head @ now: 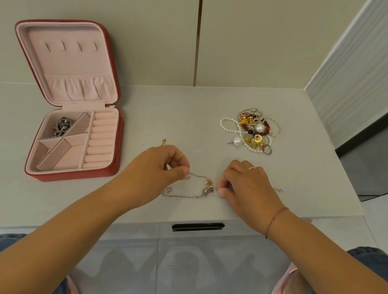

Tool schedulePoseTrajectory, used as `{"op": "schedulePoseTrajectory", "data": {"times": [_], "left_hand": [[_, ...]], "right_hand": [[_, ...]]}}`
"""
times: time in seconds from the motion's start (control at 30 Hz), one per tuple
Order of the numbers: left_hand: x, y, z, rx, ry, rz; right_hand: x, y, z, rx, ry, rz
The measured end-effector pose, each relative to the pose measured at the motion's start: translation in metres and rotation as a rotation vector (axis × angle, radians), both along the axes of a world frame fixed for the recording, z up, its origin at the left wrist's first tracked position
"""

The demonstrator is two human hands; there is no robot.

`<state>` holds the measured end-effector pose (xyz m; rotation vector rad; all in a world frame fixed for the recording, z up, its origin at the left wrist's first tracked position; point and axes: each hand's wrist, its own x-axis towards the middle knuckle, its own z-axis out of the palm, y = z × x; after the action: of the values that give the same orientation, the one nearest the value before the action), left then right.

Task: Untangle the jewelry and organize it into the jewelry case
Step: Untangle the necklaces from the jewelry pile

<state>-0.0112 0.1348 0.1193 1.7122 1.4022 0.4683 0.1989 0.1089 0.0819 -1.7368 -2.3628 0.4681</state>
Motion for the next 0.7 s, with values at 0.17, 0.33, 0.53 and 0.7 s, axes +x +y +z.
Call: {"op": "schedulePoseTrajectory", "data": {"times": [0.17,0.33,0.53,0.7], "left_hand": [[0.001,-0.004,-0.008,0.076,0.261,-0.062],[0.012,-0.009,-0.019,0.290,0.267,-0.103],[0.018,0.006,-0.047,0.467,0.250,-0.076],[0.032,0.013,-0.054,0.570,0.323,-0.085]], "right_hand": [[0.007,0.005,0.004,-0.025,0.047,-0.057],[0.006,0.006,0.004,-0.017,0.051,-0.064],[0.003,0.000,0.001,0.023,-0.028,-0.020],[0.003,-0.002,-0.001,0.004,-0.041,-0.026]]}}
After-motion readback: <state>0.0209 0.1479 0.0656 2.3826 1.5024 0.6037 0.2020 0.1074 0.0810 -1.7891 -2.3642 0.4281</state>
